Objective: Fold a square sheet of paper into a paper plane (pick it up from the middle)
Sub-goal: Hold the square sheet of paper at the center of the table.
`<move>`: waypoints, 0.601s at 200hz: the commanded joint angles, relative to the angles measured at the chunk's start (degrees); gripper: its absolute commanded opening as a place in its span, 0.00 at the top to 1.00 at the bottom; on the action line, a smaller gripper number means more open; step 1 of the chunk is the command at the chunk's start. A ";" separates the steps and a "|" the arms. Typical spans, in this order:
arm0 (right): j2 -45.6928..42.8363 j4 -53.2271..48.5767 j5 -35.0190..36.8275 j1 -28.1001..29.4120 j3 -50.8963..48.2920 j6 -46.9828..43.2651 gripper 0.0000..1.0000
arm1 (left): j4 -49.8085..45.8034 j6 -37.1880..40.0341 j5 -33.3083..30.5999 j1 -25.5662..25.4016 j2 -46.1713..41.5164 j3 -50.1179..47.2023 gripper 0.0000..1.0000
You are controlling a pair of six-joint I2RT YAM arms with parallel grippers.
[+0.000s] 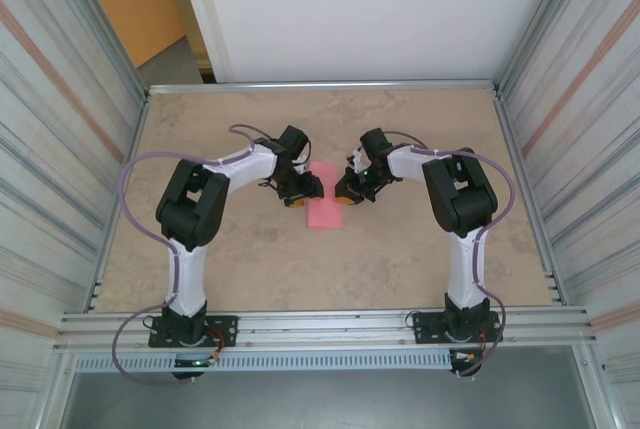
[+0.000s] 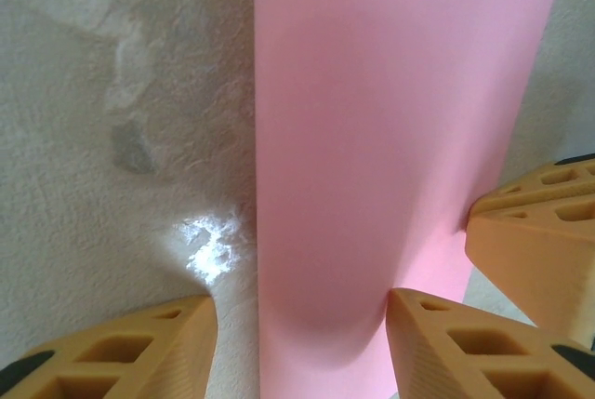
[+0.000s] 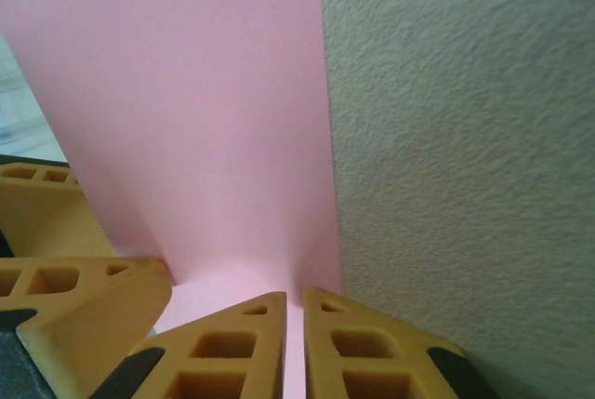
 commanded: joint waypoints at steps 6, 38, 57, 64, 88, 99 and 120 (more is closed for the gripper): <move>3.04 -2.29 7.12 0.61 -0.21 1.07 0.83 | -0.94 -1.26 -1.53 -0.84 5.06 -0.32 0.49; -0.37 -0.67 3.95 0.23 2.22 2.21 0.80 | -3.27 -1.90 -3.92 -0.88 6.89 0.34 0.50; -2.23 1.13 2.47 -0.15 2.23 2.92 0.79 | -3.84 -2.25 -4.32 -0.92 7.87 0.54 0.50; -2.57 1.51 2.13 -0.30 2.12 3.02 0.79 | -3.96 -2.40 -4.51 -1.01 8.07 0.62 0.50; -3.26 2.19 1.90 -0.38 1.77 2.86 0.79 | -4.15 -2.61 -4.56 -1.39 9.07 0.82 0.49; -3.22 2.18 1.80 -0.39 1.66 2.81 0.79 | -4.15 -2.60 -4.56 -1.60 9.33 0.92 0.49; -3.00 2.60 1.34 -0.40 1.30 2.72 0.80 | -4.39 -2.42 -4.61 -1.79 9.87 0.96 0.49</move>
